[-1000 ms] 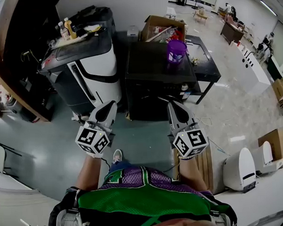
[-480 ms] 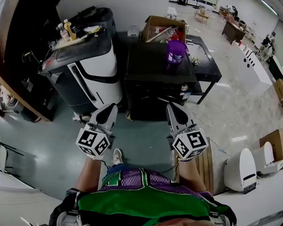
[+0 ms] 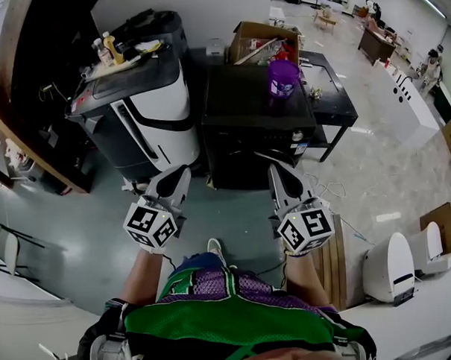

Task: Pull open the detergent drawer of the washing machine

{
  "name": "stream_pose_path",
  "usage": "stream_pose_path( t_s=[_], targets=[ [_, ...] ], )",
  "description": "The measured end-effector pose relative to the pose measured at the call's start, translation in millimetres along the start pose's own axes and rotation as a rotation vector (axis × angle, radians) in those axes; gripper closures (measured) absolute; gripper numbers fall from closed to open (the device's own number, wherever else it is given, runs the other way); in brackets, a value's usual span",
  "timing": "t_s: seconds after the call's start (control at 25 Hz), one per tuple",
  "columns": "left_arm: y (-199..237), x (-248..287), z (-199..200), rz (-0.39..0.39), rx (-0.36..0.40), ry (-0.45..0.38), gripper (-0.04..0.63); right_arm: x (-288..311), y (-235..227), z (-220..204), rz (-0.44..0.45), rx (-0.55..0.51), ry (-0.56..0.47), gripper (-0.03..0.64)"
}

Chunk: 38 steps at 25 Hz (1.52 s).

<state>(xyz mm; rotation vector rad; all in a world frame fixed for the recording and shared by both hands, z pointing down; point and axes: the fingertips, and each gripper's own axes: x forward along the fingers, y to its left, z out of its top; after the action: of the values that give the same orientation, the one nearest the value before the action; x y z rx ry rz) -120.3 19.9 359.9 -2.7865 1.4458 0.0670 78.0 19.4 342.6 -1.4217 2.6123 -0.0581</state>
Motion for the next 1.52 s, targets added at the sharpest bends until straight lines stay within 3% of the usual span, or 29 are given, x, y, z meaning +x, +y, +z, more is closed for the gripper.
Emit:
stream_pose_path(
  t_s=[0.4,1.08,1.52],
  targets=[
    [22,40,-18,-0.065,-0.041,0.028,0.577,30,-17,-6,-0.045,0.007,0.022,0.615],
    [152,146,-36,-0.137,-0.147,-0.013,0.577,182,-45,6,-0.075,-0.104,0.000,0.615],
    [162,177,-43,-0.185,-0.173,-0.032,0.575,216,-60,4,-0.066,-0.120,-0.009,0.615]
  ],
)
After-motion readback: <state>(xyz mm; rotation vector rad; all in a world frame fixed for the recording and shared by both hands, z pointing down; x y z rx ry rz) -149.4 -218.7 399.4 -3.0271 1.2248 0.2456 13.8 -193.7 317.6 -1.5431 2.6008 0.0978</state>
